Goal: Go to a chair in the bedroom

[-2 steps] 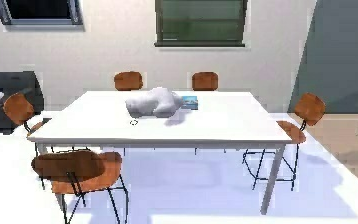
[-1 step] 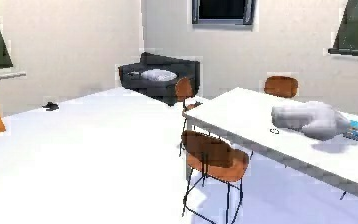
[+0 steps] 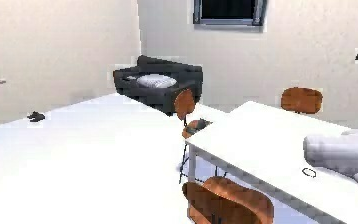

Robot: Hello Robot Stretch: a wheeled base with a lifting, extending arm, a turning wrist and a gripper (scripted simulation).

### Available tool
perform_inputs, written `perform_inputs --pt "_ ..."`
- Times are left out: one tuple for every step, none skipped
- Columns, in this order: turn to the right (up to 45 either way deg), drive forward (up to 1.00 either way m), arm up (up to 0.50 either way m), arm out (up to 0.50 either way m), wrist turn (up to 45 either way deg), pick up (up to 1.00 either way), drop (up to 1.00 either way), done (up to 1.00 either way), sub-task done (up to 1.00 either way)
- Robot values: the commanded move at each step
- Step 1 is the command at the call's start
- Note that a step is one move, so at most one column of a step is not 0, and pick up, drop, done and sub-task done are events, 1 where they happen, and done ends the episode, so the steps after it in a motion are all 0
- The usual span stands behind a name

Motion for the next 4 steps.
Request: perform_inputs --pt "-45.0 0.00 0.00 0.00 0.0 0.00 0.00 0.00 0.00" --pt "-6.0 0.00 0.00 0.00 0.0 0.00 0.00 0.00 0.00" --pt "0.0 1.00 0.00 0.00 0.0 0.00 0.00 0.00 0.00" --pt "0.0 1.00 0.00 0.00 0.0 0.00 0.00 0.00 0.00"
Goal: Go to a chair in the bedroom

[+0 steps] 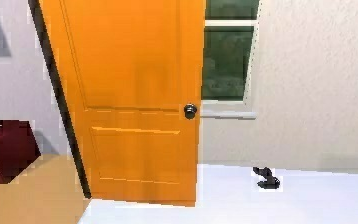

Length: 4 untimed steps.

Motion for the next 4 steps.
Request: perform_inputs --pt "0.0 0.35 0.00 0.00 0.0 0.00 0.00 0.00 0.00" --pt "-45.0 0.00 0.00 0.00 0.0 0.00 0.00 0.00 0.00" --pt "-18.0 0.00 0.00 0.00 0.0 0.00 0.00 0.00 0.00" --pt "0.0 0.70 0.00 0.00 0.0 0.00 0.00 0.00 0.00"
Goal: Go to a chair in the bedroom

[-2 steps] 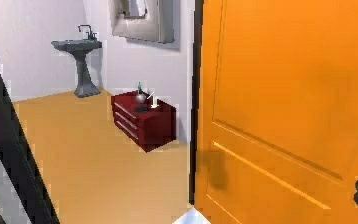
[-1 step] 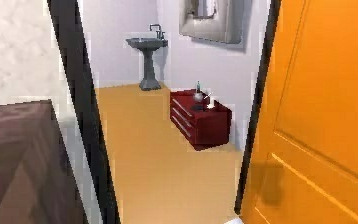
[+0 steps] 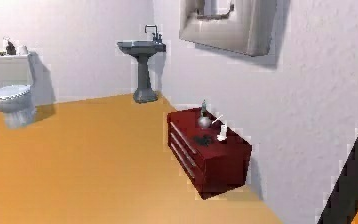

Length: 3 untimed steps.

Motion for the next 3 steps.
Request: perform_inputs --pt "-24.0 0.00 0.00 0.00 0.0 0.00 0.00 0.00 0.00" --pt "0.0 0.75 0.00 0.00 0.0 0.00 0.00 0.00 0.00" --pt "-45.0 0.00 0.00 0.00 0.0 0.00 0.00 0.00 0.00"
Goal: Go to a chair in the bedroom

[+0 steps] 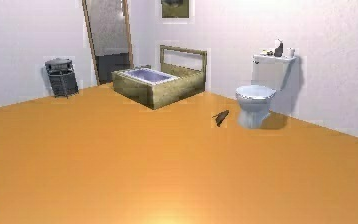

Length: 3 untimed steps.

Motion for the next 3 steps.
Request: perform_inputs --pt "-21.0 0.00 0.00 0.00 0.0 0.00 0.00 0.00 0.00" --pt "0.0 1.00 0.00 0.00 0.0 0.00 0.00 0.00 0.00" --pt "0.0 1.00 0.00 0.00 0.0 0.00 0.00 0.00 0.00"
